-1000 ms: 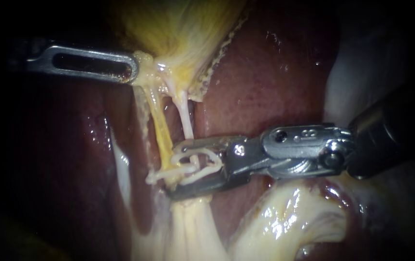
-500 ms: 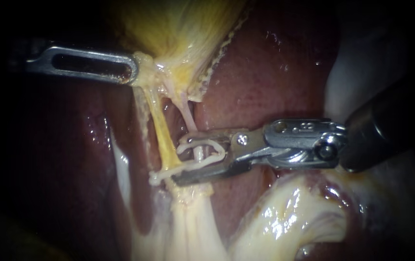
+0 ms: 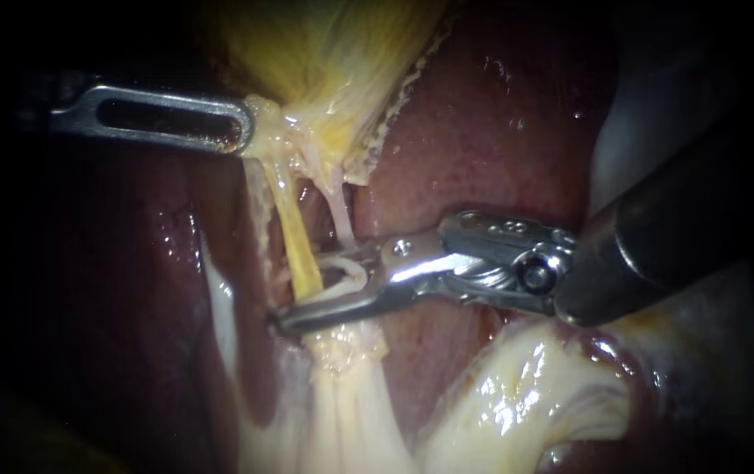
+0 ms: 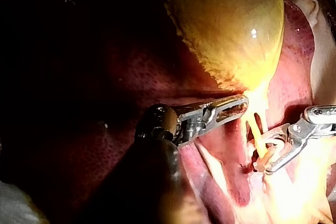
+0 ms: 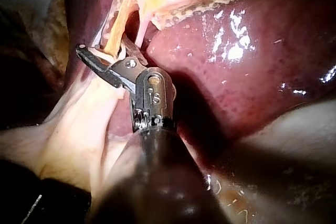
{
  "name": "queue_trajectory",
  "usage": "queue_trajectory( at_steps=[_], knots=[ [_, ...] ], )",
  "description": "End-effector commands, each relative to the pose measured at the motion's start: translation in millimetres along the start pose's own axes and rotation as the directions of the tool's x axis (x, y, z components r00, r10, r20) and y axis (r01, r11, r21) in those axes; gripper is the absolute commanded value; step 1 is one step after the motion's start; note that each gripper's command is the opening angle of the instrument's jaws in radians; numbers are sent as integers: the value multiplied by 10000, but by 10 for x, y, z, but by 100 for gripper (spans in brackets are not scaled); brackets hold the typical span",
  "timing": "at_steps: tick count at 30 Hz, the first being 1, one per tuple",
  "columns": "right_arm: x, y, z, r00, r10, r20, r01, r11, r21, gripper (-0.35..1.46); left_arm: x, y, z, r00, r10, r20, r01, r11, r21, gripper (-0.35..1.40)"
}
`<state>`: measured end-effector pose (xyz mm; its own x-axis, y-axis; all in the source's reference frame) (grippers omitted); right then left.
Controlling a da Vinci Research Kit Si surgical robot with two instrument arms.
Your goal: Clipping second clip left tube
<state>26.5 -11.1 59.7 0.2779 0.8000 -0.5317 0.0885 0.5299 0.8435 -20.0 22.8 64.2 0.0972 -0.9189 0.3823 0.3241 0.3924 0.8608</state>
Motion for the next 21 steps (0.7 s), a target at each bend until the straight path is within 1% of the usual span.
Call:
queue_trajectory(
  at_steps=[1, 4, 7, 10, 13, 15, 18, 21],
  knots=[
    [3, -4, 0, 9999, 8, -110, -6, 9999, 162, 49, 0, 0, 0, 10000, -1, 0, 1, 10000, -3, -35],
    [12, -16, -1, 9995, 84, -306, -66, 9983, 578, 49, 0, 0, 0, 10000, -1, -1, 1, 10000, -2, -35],
    [19, -29, -3, 9992, 110, -388, -75, 9959, 899, 48, 0, 0, 0, 10000, -1, -1, 1, 10000, -1, -35],
    [23, -38, -4, 9991, 117, -417, -70, 9938, 1109, 46, 0, 0, -1, 10000, -1, -2, 1, 10000, -1, -35],
    [23, -41, -3, 9993, 104, -367, -59, 9928, 1200, 42, 0, 0, -1, 10000, -1, -2, 1, 10000, -1, -35],
    [23, -41, -3, 9993, 102, -363, -57, 9927, 1206, 38, 0, 0, -1, 10000, -1, -1, 1, 10000, -1, -35],
    [23, -39, -4, 9992, 220, -348, -176, 9925, 1206, 29, 0, 0, -1, 10000, -1, -1, 1, 10000, -2, -35],
    [22, -39, -5, 9989, 332, -326, -290, 9922, 1214, 15, 0, 0, 0, 10000, -1, -1, 1, 10000, -2, -35]
  ],
)
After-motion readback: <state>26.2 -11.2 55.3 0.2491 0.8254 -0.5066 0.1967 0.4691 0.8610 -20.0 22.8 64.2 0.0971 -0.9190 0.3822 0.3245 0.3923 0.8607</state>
